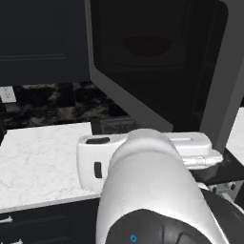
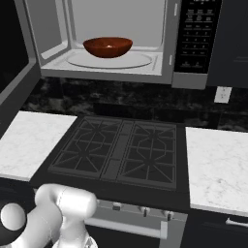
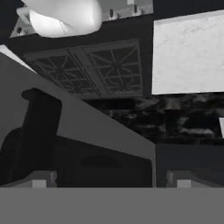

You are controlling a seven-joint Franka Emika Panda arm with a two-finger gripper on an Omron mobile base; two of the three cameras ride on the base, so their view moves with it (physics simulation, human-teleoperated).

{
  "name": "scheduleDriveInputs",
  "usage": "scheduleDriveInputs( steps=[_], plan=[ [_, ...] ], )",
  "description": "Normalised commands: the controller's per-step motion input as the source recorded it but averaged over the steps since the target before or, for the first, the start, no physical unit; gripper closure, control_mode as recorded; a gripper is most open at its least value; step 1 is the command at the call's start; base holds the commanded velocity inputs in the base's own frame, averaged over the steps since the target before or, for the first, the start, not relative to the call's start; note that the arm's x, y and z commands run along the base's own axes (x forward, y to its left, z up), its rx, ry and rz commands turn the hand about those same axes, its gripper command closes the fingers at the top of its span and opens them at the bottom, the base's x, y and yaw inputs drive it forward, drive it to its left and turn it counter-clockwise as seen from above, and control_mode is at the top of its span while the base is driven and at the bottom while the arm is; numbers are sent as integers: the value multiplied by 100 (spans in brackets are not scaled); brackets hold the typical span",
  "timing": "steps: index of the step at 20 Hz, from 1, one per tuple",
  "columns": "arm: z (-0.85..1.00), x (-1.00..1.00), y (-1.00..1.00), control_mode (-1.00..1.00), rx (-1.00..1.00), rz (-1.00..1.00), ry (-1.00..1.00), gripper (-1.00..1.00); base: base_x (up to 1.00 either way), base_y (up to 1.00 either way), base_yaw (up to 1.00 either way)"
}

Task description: Open the microwave, place the bowl with waffle inside the microwave, then close the microwave door and turn it on.

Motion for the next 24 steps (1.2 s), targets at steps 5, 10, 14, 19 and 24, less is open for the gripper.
scheduleDriveInputs(
  steps=[5,10,14,19,24],
  plan=[
    [0,99,10,-100,-6,-30,-12,-100,0,0,0],
    [-4,100,-6,-100,-3,-6,0,-100,0,0,0],
    [-28,100,-39,-100,0,0,0,-100,0,0,0],
    [-36,100,-36,-100,0,0,0,-100,0,0,0],
    [-18,96,-49,-100,0,-2,0,-100,0,0,0]
  ],
)
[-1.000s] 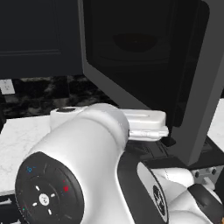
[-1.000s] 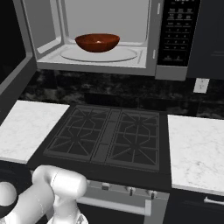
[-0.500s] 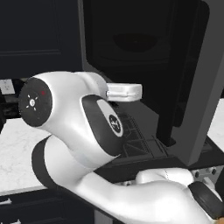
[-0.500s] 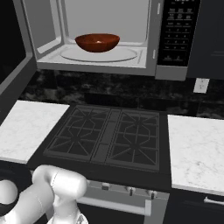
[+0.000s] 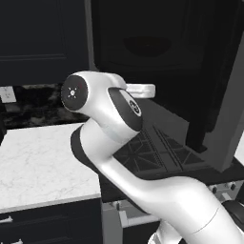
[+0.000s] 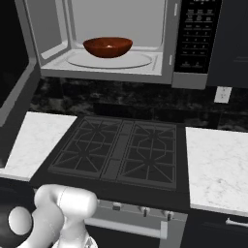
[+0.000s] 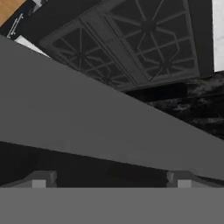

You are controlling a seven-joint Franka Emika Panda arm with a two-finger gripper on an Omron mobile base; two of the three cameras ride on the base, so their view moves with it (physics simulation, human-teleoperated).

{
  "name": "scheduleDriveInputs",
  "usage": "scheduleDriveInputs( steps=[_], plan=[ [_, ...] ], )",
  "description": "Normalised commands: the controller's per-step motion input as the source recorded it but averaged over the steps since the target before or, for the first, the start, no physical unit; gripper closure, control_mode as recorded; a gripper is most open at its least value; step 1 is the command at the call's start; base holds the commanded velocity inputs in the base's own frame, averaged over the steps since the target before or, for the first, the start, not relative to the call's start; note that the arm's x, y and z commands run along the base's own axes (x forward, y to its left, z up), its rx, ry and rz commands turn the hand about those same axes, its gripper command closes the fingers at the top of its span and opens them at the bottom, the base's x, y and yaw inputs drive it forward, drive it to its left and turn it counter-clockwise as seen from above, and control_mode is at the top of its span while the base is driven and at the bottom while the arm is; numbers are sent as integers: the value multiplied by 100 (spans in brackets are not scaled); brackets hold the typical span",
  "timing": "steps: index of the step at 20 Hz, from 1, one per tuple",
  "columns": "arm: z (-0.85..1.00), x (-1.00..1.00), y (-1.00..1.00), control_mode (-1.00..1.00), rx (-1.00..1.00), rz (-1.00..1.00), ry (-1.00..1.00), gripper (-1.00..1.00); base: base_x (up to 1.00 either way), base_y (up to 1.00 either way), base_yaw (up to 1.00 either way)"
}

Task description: Open the microwave, place the bowl with waffle inside the microwave, then close the microwave door and turn it on.

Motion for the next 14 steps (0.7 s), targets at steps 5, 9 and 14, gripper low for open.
scheduleDriveInputs(
  steps=[5,9,14],
  plan=[
    [16,41,-69,-100,1,0,-8,-100,0,0,0],
    [23,57,-67,-100,6,0,-6,-100,0,0,0],
    [19,72,-61,-100,7,0,-4,-100,0,0,0]
  ],
)
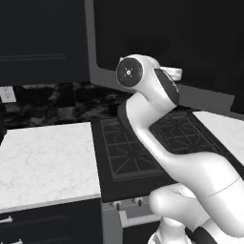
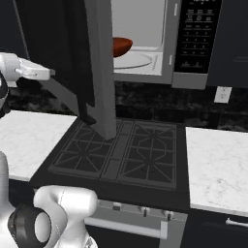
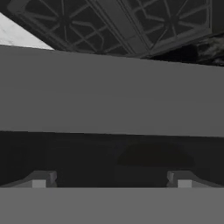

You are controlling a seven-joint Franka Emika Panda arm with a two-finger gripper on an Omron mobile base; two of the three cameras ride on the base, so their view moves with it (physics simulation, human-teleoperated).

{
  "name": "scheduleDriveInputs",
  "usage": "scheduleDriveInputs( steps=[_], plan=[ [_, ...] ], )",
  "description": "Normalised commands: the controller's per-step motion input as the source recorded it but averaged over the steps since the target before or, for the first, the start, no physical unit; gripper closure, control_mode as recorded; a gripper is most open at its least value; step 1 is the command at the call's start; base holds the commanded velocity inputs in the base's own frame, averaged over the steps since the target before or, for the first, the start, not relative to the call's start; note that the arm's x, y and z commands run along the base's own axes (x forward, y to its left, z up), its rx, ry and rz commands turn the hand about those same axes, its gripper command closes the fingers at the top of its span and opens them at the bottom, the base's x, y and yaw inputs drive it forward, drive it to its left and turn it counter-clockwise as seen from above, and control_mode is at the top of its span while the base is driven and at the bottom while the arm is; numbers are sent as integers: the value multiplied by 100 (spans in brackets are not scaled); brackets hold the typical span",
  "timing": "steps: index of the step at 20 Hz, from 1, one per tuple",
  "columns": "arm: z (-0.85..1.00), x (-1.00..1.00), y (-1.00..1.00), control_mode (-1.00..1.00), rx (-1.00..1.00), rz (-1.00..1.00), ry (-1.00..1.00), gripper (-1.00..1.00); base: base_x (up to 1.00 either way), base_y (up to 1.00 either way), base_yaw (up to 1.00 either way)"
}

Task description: Open the microwave, place the bowl with waffle inside the microwave, then close the microwave door and turn it on.

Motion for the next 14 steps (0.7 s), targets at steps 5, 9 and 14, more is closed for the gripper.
scheduleDriveInputs(
  steps=[5,9,14],
  plan=[
    [26,35,-41,-100,6,0,-7,-100,0,0,0],
    [19,31,-42,-100,9,0,-11,-100,0,0,0],
    [12,49,-50,-100,15,0,-8,-100,0,0,0]
  ],
)
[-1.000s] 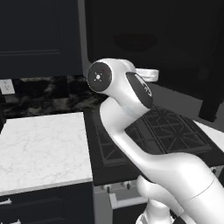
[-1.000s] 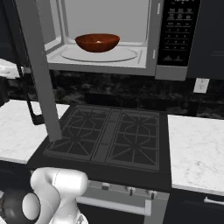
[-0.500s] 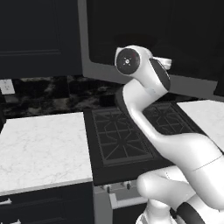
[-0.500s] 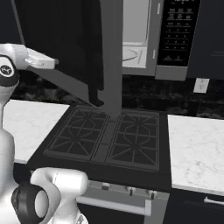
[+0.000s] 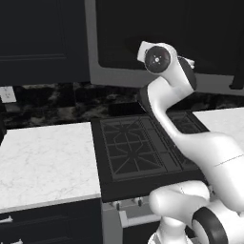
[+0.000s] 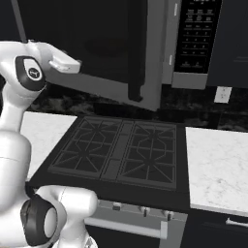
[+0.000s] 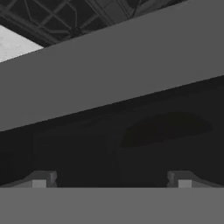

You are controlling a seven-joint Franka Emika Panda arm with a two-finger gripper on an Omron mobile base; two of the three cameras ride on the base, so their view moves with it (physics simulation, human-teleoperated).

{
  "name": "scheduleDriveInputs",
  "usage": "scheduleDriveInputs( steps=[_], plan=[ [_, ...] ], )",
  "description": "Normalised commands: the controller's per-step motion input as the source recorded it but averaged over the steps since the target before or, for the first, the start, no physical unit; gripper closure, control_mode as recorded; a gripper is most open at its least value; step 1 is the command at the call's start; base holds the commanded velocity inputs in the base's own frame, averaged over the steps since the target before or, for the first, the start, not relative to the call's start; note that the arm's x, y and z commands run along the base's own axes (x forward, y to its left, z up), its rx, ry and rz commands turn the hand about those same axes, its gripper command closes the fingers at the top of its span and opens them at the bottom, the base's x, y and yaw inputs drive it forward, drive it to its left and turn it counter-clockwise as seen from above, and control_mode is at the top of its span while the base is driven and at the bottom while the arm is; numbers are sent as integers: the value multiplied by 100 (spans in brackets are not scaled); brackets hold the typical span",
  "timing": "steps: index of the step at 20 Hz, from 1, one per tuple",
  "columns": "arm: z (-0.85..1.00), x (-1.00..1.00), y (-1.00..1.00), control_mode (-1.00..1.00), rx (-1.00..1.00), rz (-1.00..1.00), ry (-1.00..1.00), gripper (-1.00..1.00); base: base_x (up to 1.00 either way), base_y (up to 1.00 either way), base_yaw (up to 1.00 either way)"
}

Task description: Open the microwave, place the bowl with waffle inside the microwave, then close the microwave door and turn it on.

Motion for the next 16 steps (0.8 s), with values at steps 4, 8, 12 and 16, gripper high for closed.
scheduleDriveInputs(
  steps=[4,8,12,16],
  plan=[
    [10,76,-60,-100,22,6,-1,-100,0,0,0],
    [19,55,-51,-100,16,14,-2,-100,0,0,0],
    [20,44,-49,-100,19,21,-1,-100,0,0,0],
    [14,14,-47,-100,16,23,-7,-100,0,0,0]
  ],
)
